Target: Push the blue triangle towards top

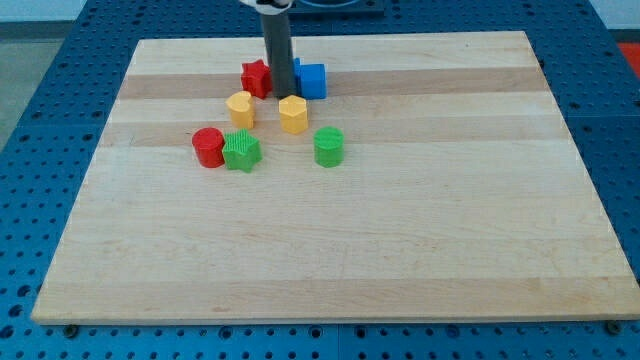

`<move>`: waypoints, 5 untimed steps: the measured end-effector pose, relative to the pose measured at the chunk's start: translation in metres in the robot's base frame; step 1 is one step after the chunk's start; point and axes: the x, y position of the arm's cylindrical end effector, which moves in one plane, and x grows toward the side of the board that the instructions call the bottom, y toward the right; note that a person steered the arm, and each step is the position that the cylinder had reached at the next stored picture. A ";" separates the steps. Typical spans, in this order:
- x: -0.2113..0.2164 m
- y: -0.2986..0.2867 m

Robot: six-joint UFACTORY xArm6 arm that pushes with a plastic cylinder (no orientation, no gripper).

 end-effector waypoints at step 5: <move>0.026 0.053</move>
